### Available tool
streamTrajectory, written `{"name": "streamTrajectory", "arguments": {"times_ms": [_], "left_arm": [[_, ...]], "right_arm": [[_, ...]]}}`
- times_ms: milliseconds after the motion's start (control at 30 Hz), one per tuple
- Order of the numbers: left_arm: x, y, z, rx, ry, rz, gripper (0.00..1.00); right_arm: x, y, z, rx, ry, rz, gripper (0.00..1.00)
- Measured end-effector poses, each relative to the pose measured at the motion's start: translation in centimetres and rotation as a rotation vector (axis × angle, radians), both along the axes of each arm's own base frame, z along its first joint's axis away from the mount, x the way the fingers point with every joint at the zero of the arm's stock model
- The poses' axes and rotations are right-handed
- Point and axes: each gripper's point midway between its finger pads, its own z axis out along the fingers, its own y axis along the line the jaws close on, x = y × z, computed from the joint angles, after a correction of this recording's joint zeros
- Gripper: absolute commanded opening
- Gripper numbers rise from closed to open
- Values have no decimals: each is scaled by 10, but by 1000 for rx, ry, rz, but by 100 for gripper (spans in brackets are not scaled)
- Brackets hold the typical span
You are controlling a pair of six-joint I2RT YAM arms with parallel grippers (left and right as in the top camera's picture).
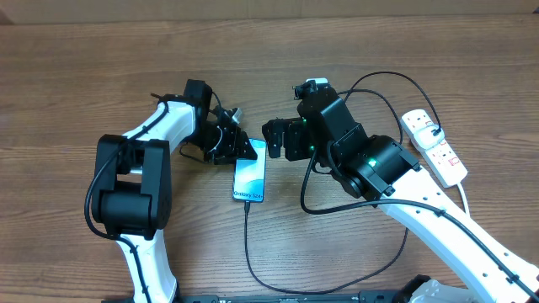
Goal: Plug charger to phone and switch on socket
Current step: 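Open the left gripper and release the phone on the table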
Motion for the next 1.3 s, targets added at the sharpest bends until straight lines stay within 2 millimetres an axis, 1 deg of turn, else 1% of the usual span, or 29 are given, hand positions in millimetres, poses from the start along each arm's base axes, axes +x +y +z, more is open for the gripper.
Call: {"name": "streamTrajectory", "arguments": {"times_ms": [633, 1300], "left_arm": [[4, 10, -1, 79, -27, -3, 51], [5, 13, -1, 97, -30, -3, 53]], "right_arm": [[0, 0, 0, 0, 0, 0, 100], [0, 0, 0, 1, 2, 1, 100]]}}
